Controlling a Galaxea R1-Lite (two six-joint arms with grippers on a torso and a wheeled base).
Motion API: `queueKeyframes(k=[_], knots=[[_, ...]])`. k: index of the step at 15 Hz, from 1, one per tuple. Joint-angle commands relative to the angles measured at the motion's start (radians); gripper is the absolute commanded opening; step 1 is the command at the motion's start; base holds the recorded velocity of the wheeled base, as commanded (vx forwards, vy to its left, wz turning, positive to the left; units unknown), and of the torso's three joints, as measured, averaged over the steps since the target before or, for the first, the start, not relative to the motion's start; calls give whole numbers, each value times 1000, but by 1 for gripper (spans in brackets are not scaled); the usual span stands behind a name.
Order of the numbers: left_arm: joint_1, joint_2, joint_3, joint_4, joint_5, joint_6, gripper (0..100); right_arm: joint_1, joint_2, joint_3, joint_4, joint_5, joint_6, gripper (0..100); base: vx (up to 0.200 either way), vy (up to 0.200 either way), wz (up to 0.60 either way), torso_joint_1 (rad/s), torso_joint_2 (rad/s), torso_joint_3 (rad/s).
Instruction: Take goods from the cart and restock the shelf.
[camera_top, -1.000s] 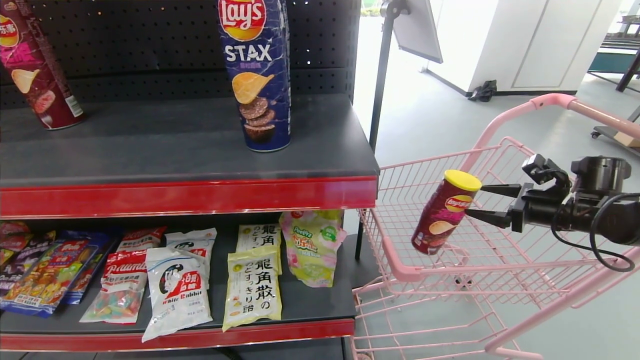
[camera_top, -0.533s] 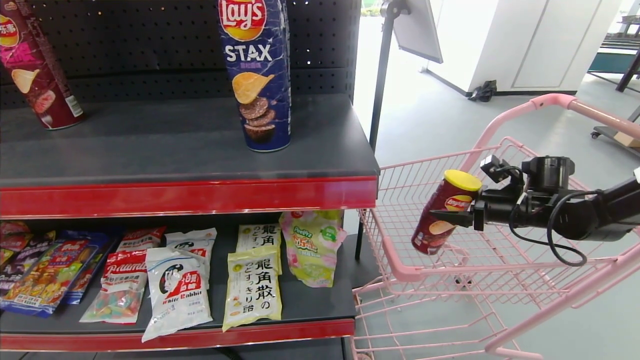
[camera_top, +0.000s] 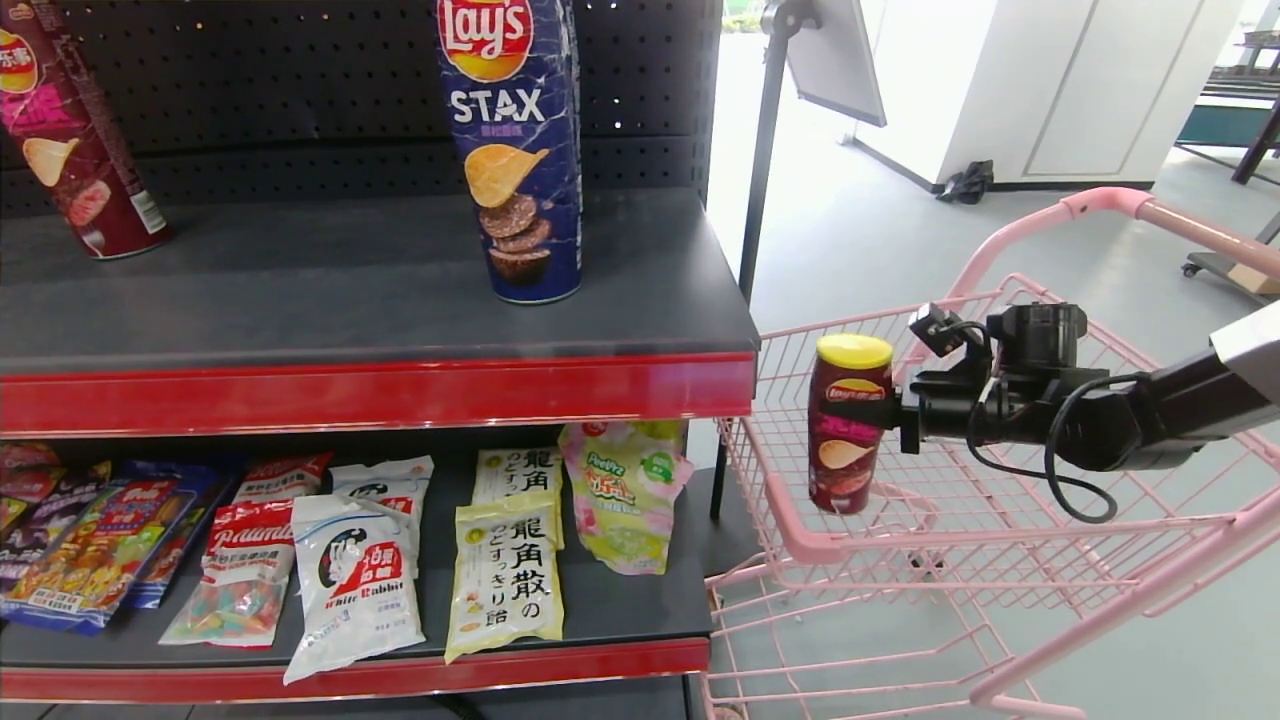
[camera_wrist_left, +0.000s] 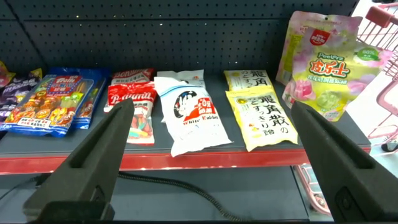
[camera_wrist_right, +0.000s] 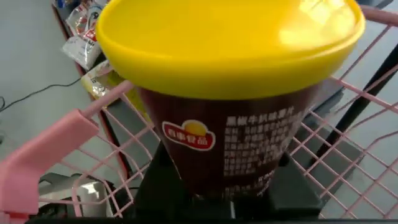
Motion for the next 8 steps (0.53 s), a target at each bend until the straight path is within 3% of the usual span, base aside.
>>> queueKeyframes(k=[1,5,8], knots=[[0,1,0,0,1,0,100,-6,-85,-1,-2,-1,18,0,0,0,0,0,0,0],[0,1,0,0,1,0,100,-77,-414,58,-2,-41,122,0,0,0,0,0,0,0],[0,1,0,0,1,0,100,-75,-687,236,-2,-67,145,0,0,0,0,0,0,0]])
